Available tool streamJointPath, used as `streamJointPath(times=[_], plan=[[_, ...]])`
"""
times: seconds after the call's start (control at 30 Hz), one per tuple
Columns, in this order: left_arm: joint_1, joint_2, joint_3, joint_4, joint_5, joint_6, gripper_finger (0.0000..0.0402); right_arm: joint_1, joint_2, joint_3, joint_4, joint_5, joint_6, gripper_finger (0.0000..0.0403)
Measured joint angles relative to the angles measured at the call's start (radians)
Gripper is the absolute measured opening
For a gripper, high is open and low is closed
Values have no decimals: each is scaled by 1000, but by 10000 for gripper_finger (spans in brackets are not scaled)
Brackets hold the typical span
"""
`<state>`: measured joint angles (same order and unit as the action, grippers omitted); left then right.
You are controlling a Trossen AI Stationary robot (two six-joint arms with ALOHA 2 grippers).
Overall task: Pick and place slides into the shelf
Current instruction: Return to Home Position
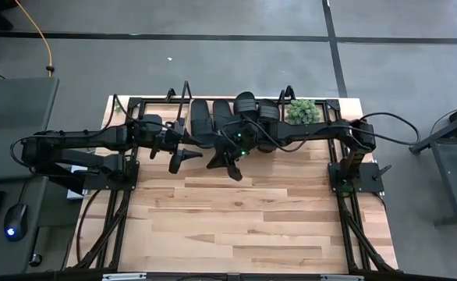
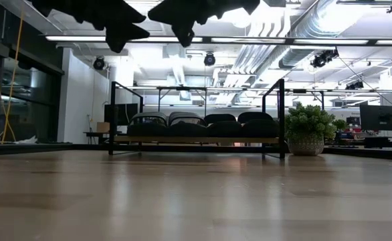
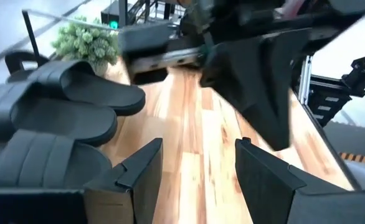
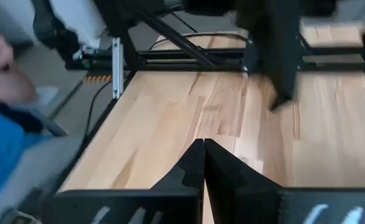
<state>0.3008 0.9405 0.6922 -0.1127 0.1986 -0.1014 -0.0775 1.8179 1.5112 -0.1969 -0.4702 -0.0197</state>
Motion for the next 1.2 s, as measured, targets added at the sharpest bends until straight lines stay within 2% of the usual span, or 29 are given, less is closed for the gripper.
streamJointPath(times=[0.13, 0.23, 0.3, 0.53, 0.8, 1.03, 1.2], plan=[[0, 0, 0, 8, 0, 75, 184, -24, 0, 0, -8, -25, 103, 0], [0, 0, 0, 14, 0, 79, 184, -37, 1, 0, -31, -109, 57, 0], [0, -6, 0, 25, 0, 78, 184, -43, 2, 0, -28, -130, 53, 0], [-1, -59, 0, 43, 78, 78, 184, -57, -46, 0, -37, -139, 65, 0], [-1, -206, -5, -47, 81, 96, 184, -20, -179, -32, -68, -140, 19, 0], [-7, -404, -105, 33, 71, 66, 184, -6, -382, -223, 29, -54, 20, 0], [-7, -517, -117, 6, 72, 53, 184, -28, -571, -412, 171, -53, 50, 0]])
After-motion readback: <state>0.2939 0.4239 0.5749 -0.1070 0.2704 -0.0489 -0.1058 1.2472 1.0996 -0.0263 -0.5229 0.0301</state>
